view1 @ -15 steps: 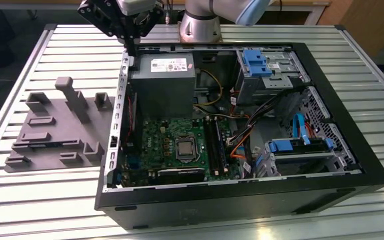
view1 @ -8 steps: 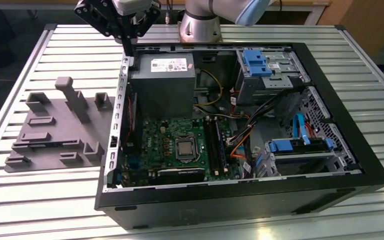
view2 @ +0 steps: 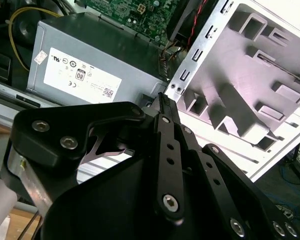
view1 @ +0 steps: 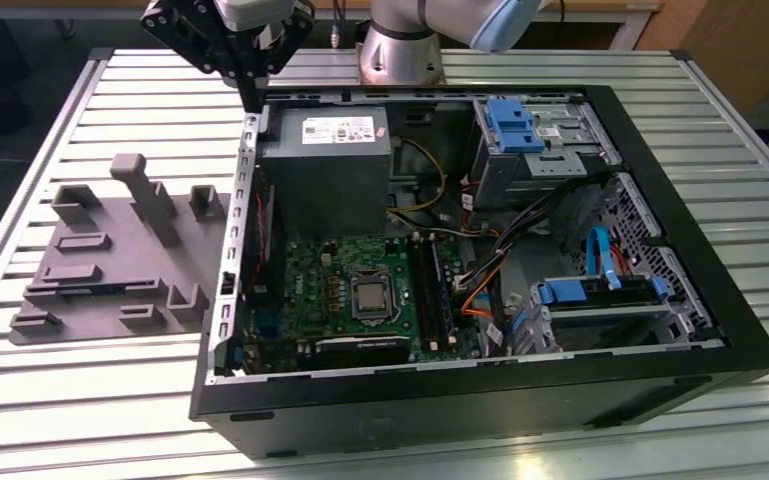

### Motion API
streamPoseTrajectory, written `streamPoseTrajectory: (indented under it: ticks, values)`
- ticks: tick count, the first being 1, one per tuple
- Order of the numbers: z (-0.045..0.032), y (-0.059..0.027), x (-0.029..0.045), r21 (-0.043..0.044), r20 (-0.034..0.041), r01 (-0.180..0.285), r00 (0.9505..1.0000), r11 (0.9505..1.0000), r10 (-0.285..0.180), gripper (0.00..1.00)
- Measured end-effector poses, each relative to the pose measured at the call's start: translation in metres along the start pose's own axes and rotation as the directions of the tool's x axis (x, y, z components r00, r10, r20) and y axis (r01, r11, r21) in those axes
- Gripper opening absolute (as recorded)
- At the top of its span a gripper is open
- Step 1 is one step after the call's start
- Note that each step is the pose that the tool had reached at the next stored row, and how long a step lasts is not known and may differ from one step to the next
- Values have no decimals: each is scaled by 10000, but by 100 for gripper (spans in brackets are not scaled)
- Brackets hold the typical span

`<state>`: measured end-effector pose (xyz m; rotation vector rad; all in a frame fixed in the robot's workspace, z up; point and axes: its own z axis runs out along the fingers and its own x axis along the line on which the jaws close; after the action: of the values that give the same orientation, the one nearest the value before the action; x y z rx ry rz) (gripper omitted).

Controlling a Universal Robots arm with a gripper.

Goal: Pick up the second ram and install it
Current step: 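Reach for the second ram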

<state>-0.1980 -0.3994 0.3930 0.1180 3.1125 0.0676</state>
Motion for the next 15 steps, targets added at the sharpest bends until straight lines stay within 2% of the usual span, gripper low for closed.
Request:
streamPoseTrajectory:
  ticks: [15]
  values:
    - [1, -6, 78, 0, 0, 0, 10000, 10000, 0, 11]
